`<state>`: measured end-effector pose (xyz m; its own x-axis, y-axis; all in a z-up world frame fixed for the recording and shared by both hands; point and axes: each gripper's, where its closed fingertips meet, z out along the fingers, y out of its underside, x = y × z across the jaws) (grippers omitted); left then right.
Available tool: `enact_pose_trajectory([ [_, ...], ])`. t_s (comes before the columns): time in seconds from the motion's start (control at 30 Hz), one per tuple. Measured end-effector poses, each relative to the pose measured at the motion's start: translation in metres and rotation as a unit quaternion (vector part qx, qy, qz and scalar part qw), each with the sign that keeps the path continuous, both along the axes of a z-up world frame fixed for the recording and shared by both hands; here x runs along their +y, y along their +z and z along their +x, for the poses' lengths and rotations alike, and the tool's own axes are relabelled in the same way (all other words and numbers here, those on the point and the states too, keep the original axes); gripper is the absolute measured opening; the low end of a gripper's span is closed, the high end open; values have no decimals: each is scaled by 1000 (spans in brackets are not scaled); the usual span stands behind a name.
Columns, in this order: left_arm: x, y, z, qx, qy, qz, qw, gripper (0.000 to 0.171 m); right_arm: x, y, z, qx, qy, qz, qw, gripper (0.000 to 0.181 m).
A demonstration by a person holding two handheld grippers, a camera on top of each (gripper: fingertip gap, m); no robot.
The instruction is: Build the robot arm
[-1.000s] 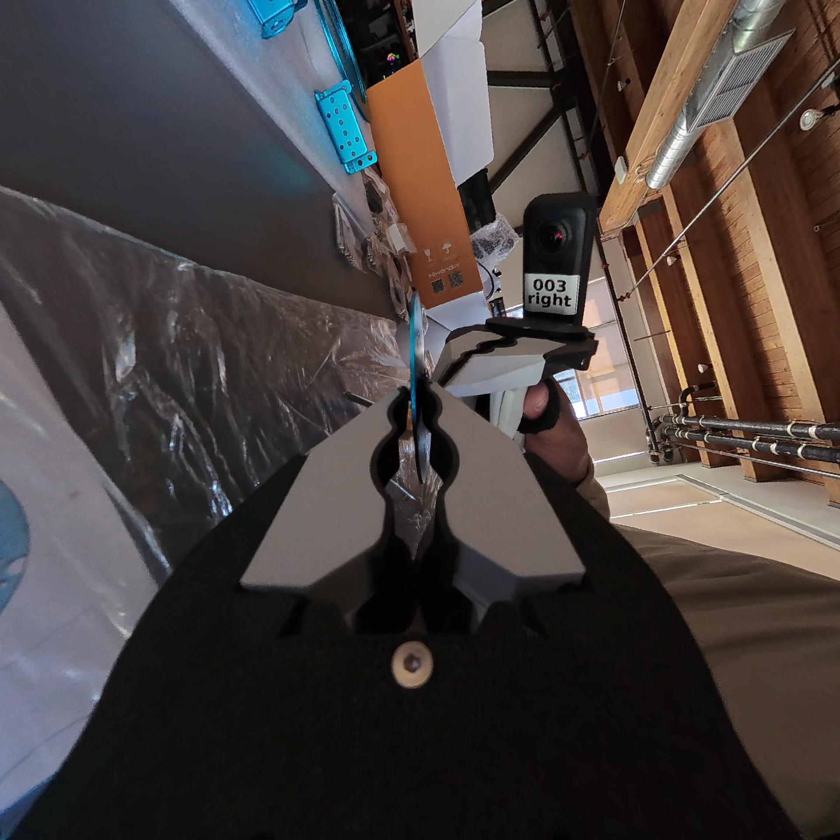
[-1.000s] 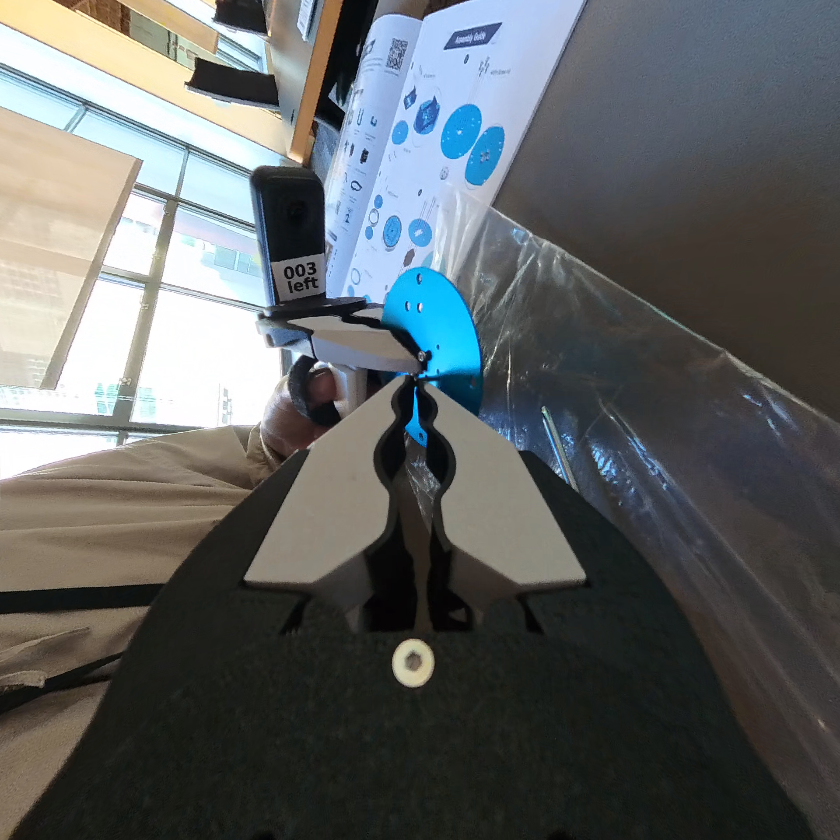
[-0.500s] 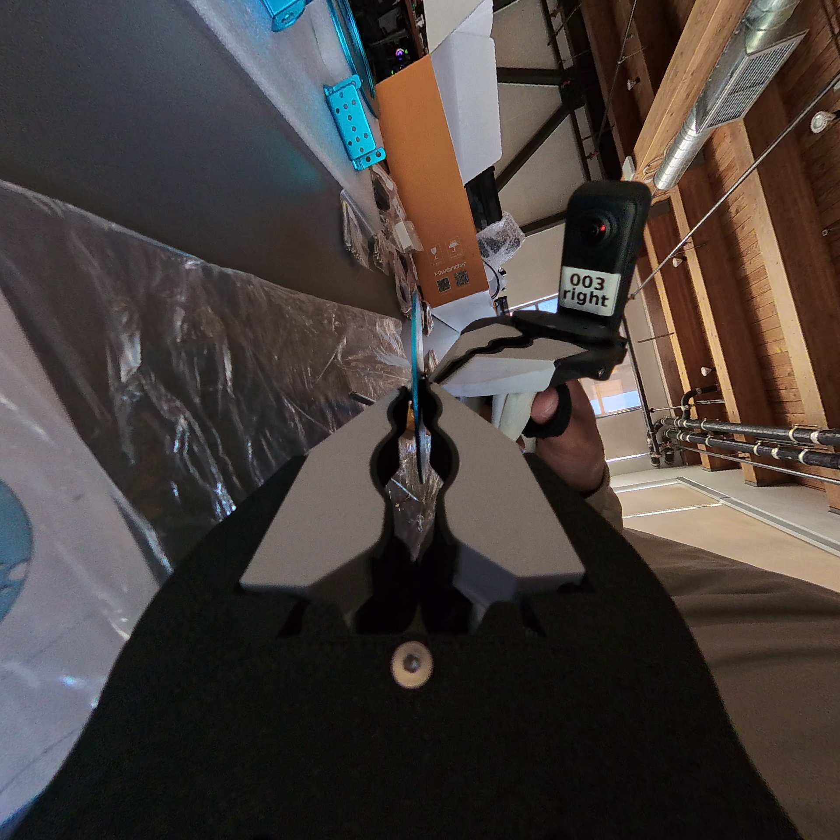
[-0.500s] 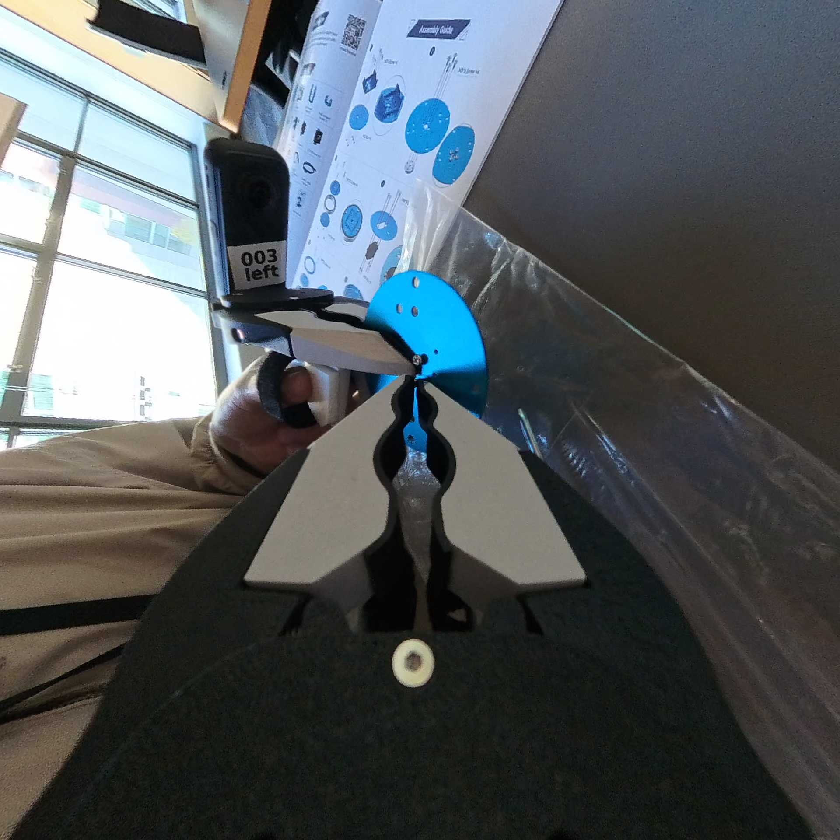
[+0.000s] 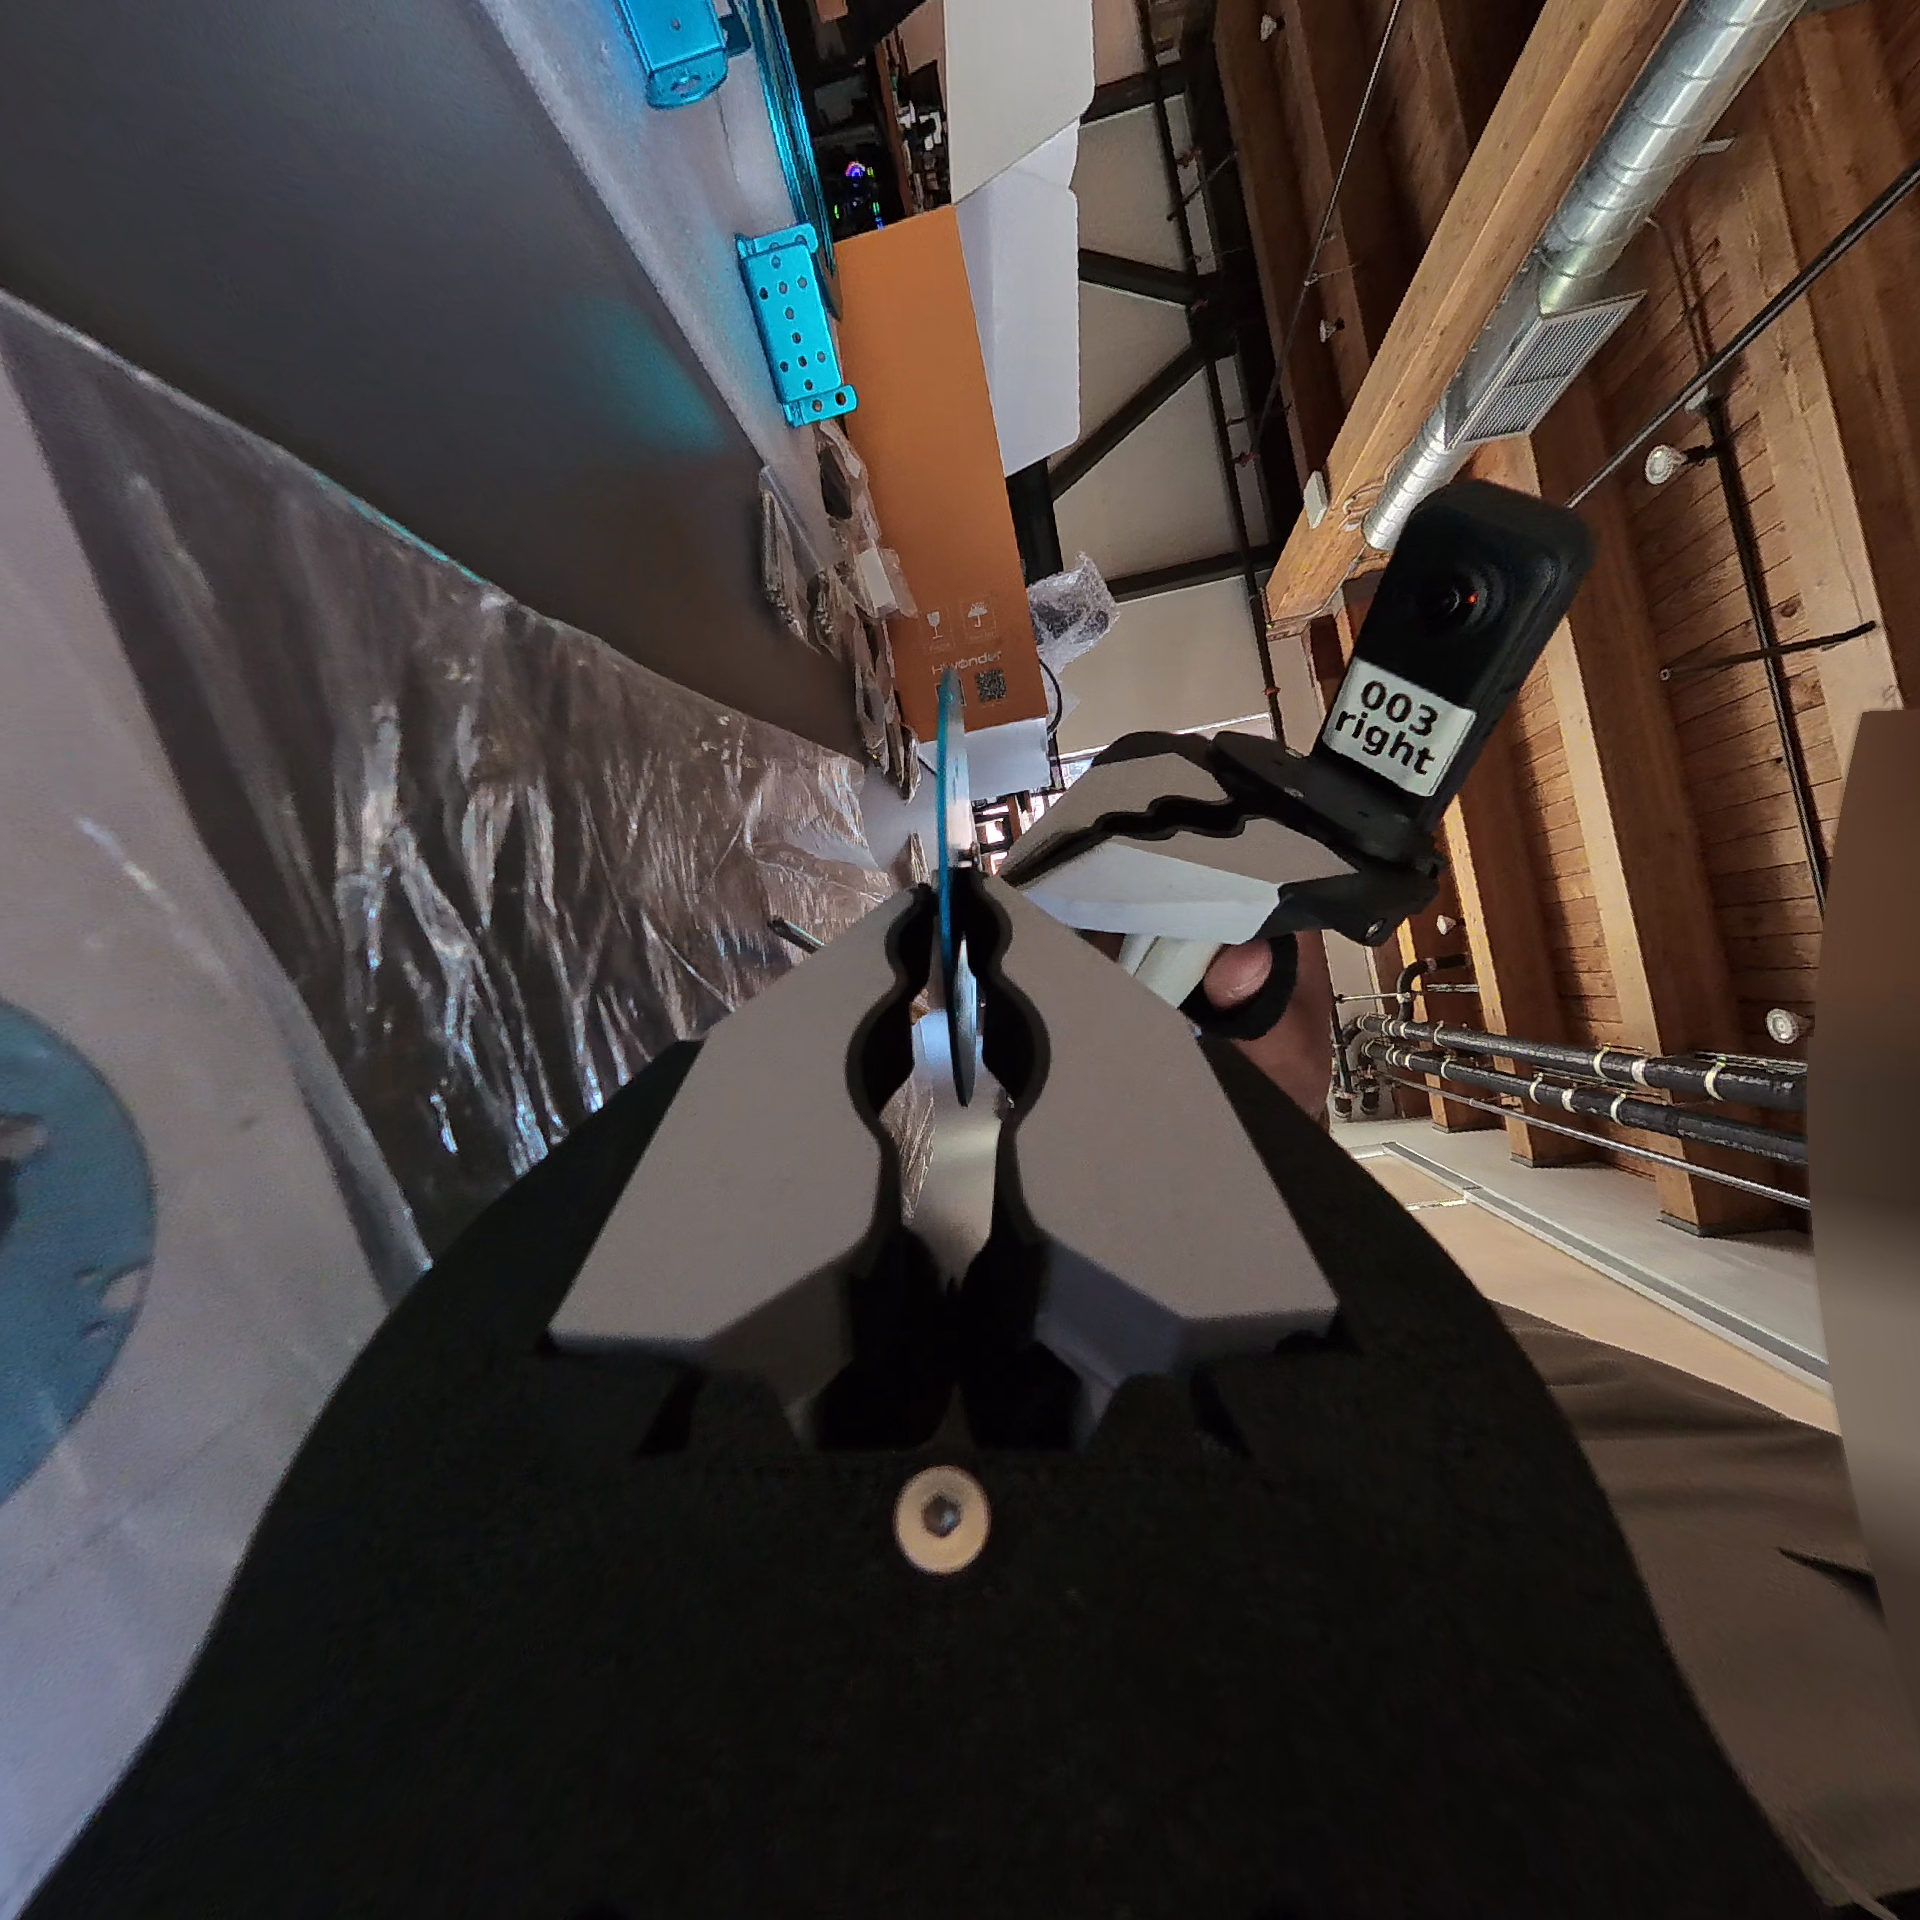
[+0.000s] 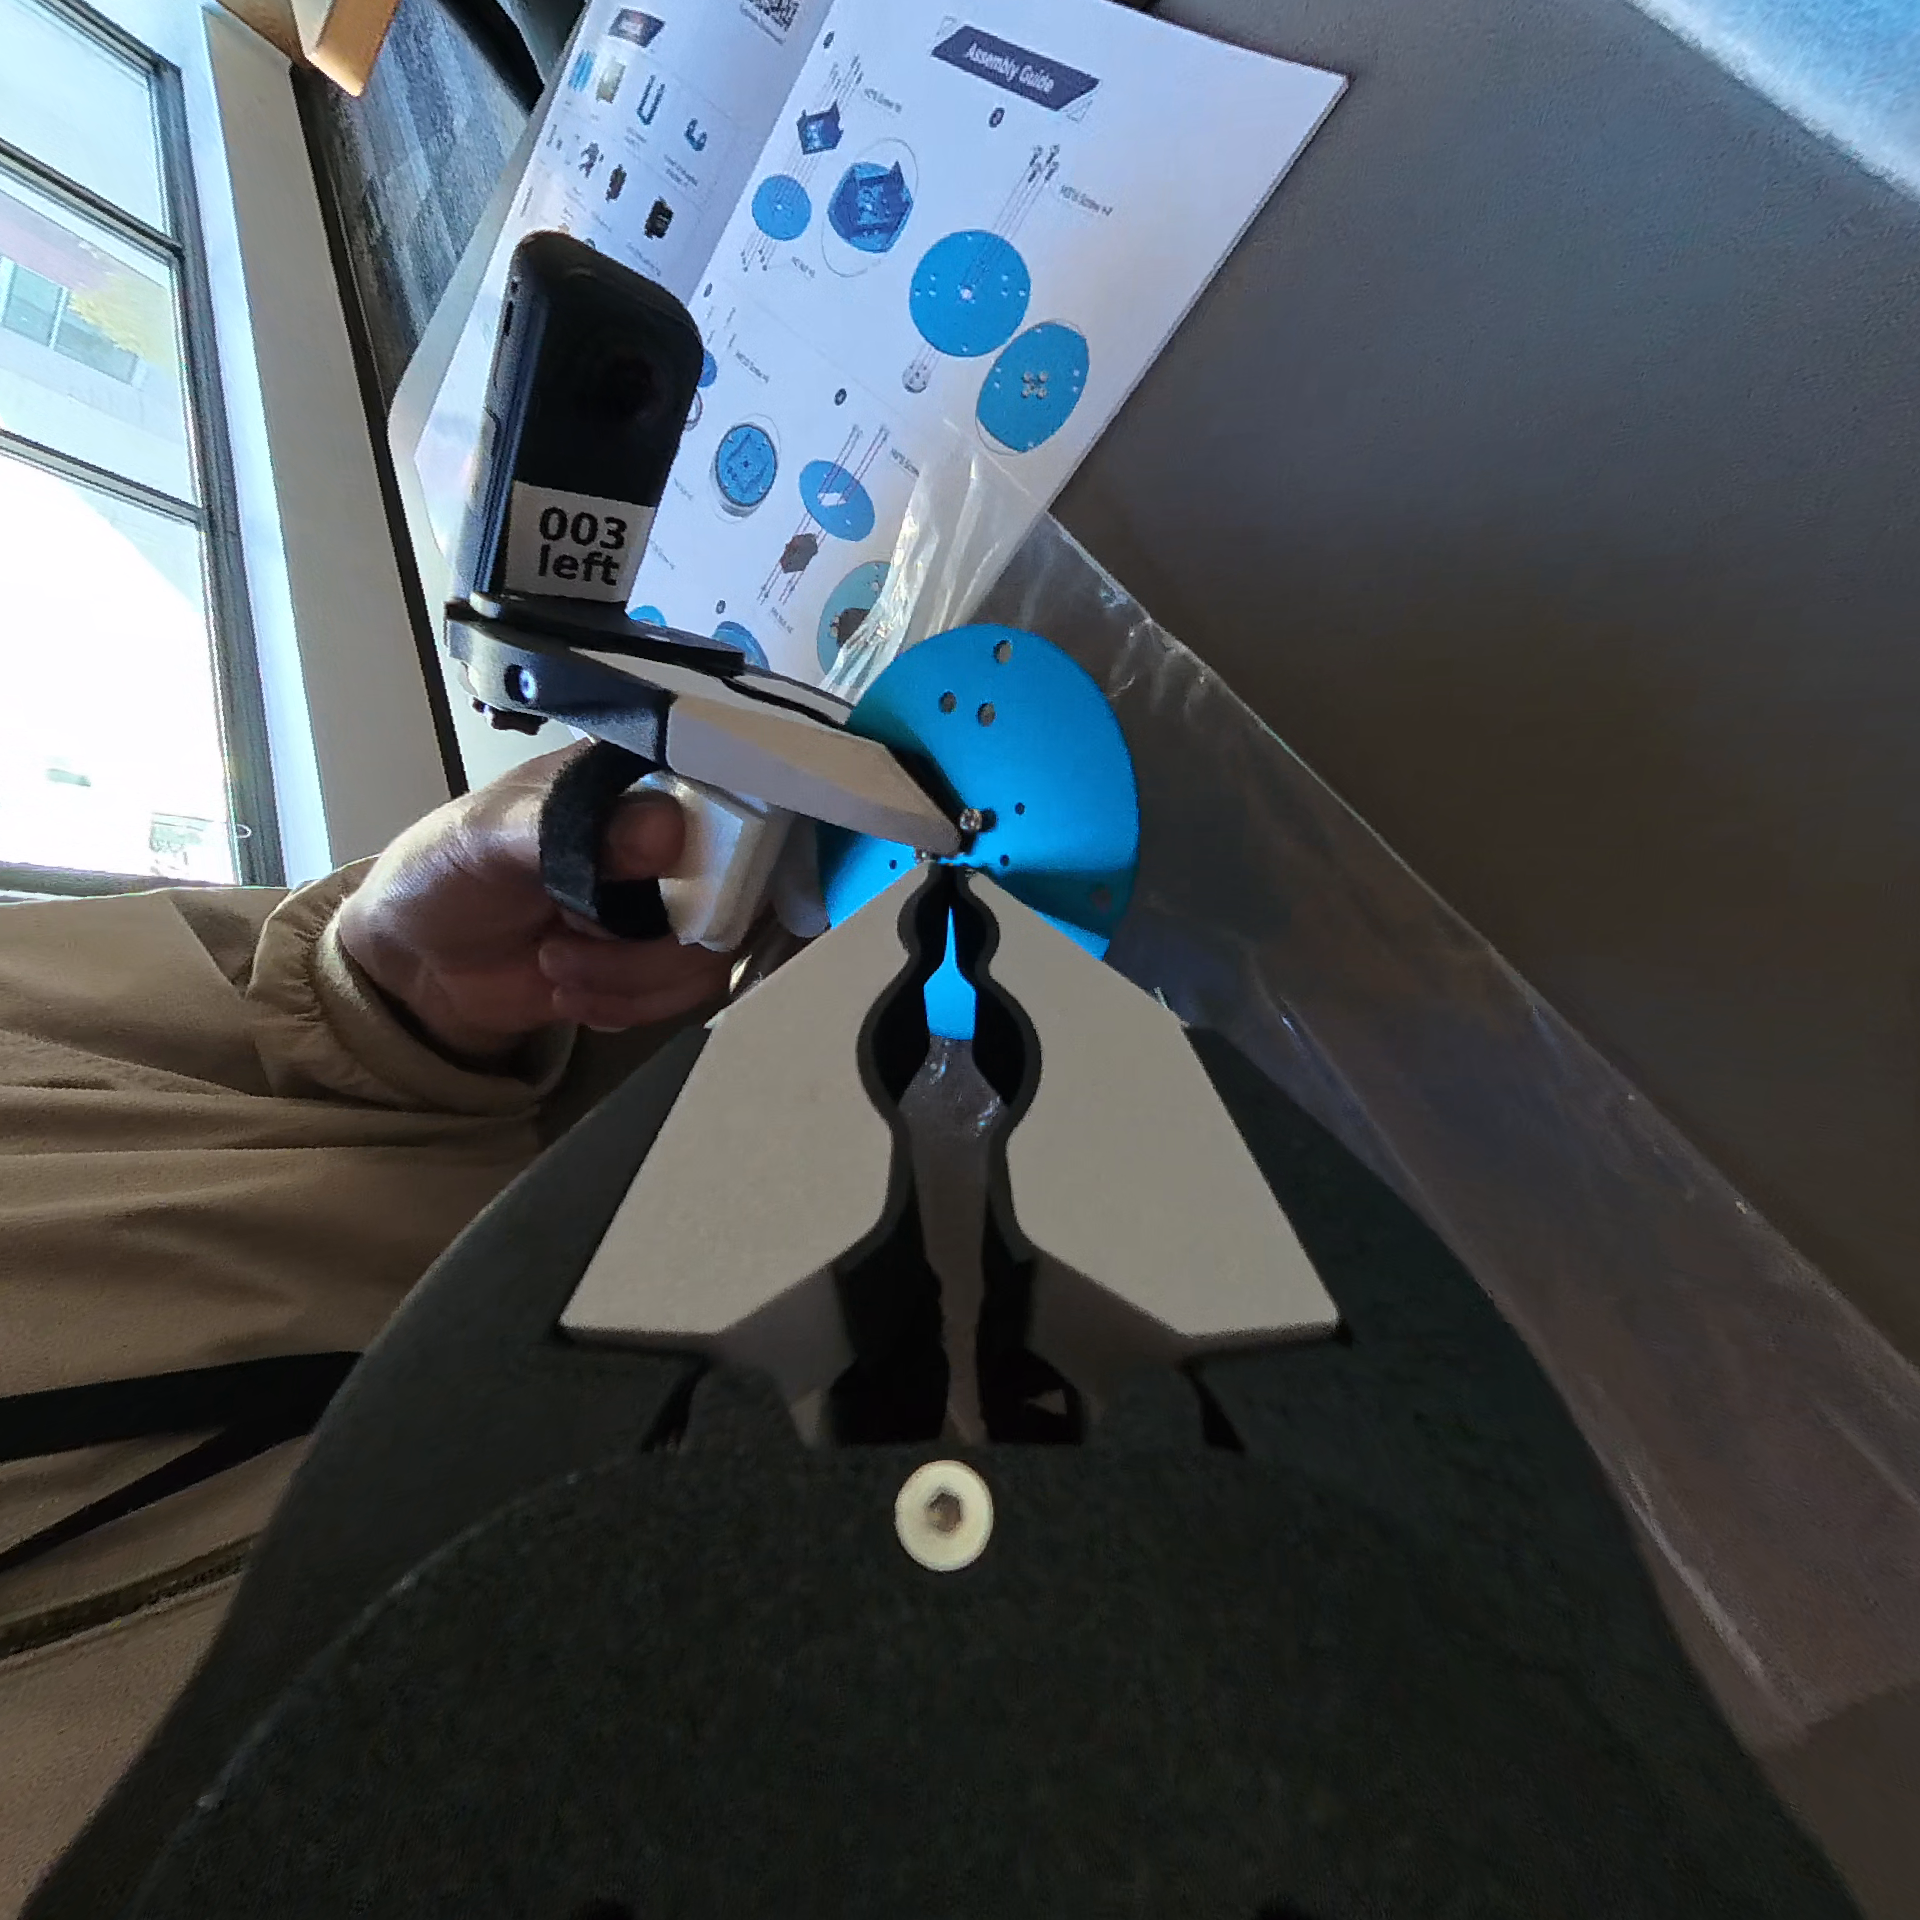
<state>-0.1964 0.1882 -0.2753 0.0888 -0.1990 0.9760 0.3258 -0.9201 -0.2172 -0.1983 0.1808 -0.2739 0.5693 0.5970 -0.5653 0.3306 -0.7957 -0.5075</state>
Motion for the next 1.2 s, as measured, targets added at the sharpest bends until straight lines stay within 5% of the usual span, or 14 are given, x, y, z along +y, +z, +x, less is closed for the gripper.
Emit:
enact_pose_trajectory([
  [0.3, 2, 1, -3, -17, 3, -9, 1000, 5, 3, 36, 8, 67, 46, 111, 990, 8],
  [0.53, 2, 1, -2, -21, -1, -15, 1000, 5, -25, 21, 6, 85, 157, 352, 919, 46],
  [0.7, 2, 5, -15, -26, 20, -4, 999, 5, -31, 5, 42, 26, 157, 317, 935, 60],
  [0.9, -3, 5, -40, 8, 58, 12, 998, 5, -43, -37, 111, -70, 138, 278, 948, 45],
  [1.1, -6, 5, -44, 14, 73, 11, 997, 5, -51, -61, 133, -103, 114, 287, 945, 40],
  [1.2, -5, 3, -41, 21, 81, 10, 996, 5, -46, -61, 135, -112, 100, 300, 942, 23],
])
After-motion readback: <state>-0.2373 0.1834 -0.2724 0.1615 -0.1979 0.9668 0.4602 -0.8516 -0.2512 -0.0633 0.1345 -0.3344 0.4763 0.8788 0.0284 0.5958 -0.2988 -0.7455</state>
